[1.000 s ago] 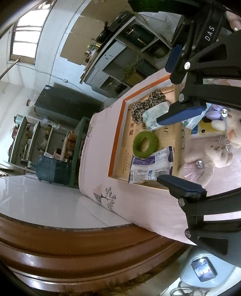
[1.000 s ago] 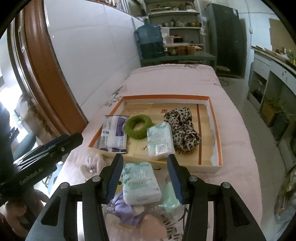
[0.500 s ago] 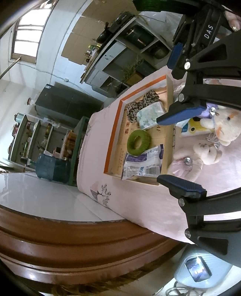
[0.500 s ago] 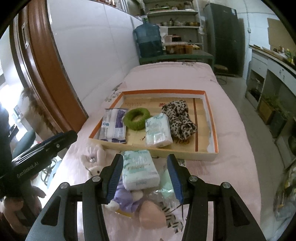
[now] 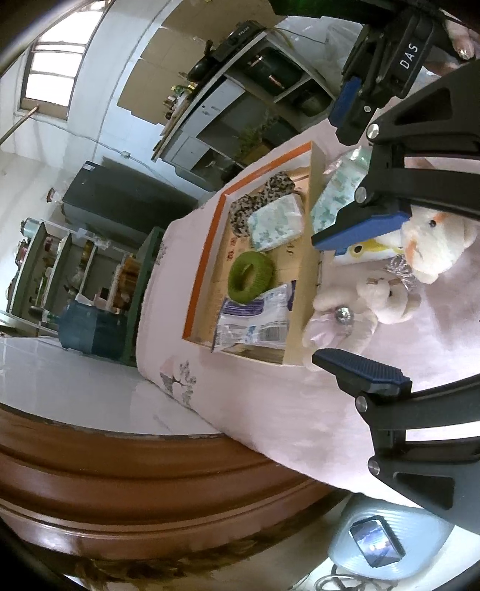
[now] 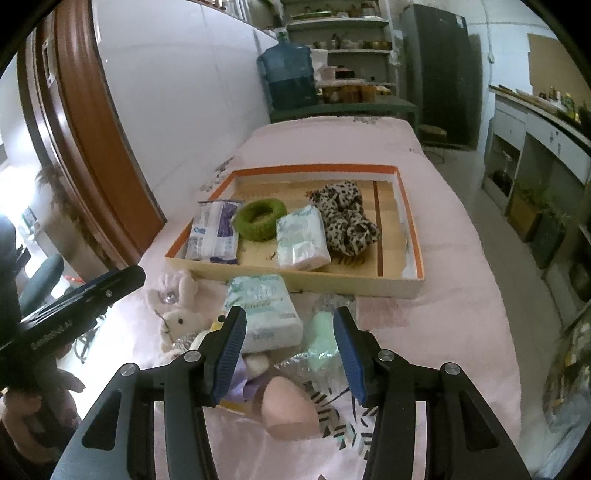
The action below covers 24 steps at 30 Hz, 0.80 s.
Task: Organize soft objects
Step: 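Move both tools back toward the remaining soft items beside the tray, then grasp the white plush bunny with the left tool while the right tool grasps the mint-green bag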
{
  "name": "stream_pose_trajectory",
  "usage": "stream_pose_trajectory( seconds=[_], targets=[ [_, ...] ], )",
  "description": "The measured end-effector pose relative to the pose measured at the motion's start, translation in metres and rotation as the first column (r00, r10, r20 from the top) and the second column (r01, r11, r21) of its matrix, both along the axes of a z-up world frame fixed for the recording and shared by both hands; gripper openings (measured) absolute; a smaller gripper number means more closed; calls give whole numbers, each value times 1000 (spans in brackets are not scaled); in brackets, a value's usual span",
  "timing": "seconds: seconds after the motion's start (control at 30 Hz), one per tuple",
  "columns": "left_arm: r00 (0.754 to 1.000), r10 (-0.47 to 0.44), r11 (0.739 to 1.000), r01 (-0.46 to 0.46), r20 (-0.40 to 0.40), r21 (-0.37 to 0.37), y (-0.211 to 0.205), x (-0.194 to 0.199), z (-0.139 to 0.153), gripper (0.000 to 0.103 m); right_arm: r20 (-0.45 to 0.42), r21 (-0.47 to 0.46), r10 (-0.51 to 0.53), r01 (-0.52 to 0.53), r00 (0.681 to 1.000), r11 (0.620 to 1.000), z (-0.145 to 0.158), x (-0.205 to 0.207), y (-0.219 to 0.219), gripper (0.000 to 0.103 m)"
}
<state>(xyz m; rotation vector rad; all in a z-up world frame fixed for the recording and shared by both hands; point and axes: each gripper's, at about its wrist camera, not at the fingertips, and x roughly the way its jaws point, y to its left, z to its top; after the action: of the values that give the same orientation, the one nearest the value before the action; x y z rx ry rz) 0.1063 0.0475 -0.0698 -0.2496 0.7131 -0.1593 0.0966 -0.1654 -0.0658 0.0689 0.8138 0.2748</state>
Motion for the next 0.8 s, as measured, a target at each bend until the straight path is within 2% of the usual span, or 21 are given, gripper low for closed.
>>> stream_pose_trajectory(
  seconds=[0.23, 0.5, 0.8],
  targets=[
    [999, 4, 1000, -4, -39, -1, -3, 1, -14, 55, -16, 9, -4, 4, 1000, 1000, -9, 0, -4, 51],
    [995, 21, 999, -24, -95, -36, -6, 7, -36, 55, -31, 12, 1, 0, 1000, 1000, -17, 5, -5, 51],
    [989, 99, 990, -110, -110, -94, 3, 3, -53, 55, -49, 20, 5, -4, 999, 1000, -26, 11, -8, 51]
  ],
)
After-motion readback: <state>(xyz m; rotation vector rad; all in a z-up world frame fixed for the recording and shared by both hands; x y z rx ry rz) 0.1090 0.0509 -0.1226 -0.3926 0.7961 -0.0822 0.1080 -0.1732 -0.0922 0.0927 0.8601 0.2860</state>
